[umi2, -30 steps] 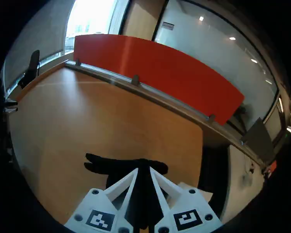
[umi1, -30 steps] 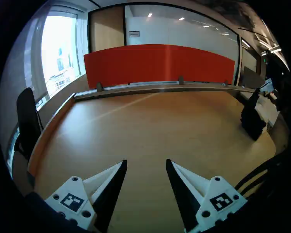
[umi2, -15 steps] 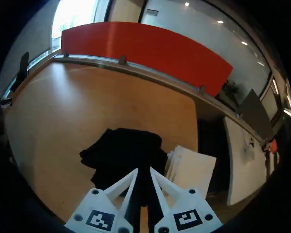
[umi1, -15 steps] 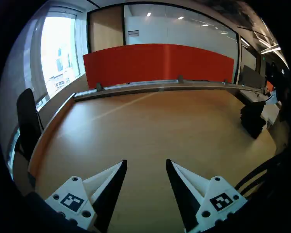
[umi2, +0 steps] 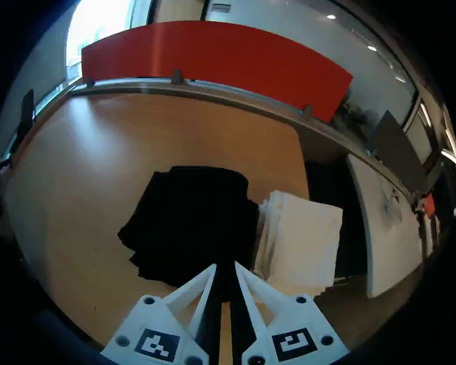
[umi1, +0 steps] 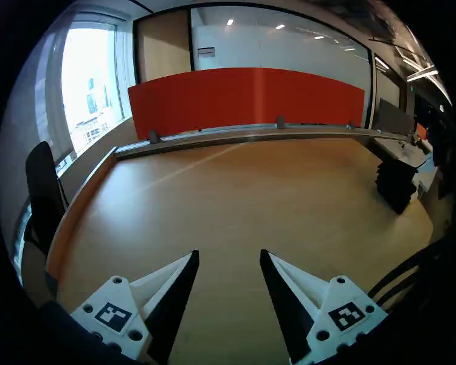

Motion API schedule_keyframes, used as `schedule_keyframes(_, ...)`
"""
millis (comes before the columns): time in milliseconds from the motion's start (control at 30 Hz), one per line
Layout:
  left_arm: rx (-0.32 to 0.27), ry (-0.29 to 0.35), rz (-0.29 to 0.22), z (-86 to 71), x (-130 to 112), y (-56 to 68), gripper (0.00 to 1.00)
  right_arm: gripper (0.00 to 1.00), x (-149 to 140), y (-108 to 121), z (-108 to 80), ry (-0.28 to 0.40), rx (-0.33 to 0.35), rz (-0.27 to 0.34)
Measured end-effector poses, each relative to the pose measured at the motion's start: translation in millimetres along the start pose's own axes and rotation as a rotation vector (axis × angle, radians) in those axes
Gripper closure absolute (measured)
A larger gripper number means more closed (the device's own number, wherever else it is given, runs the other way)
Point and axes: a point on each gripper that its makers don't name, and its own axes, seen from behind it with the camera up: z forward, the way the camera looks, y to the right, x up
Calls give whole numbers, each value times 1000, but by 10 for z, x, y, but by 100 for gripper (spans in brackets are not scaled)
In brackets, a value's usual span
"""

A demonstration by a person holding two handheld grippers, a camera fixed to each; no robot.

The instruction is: Fold towel

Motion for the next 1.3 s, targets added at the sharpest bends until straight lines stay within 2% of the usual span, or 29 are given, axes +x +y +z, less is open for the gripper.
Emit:
schedule_keyframes(767,3,-10,16,-31,-42,2,27,94,-513,57,145,-70,-30,103)
schedule_keyframes(1300,-1,-10,18,-30,-49,-3,27,94,-535,82,170,-85,-53,90)
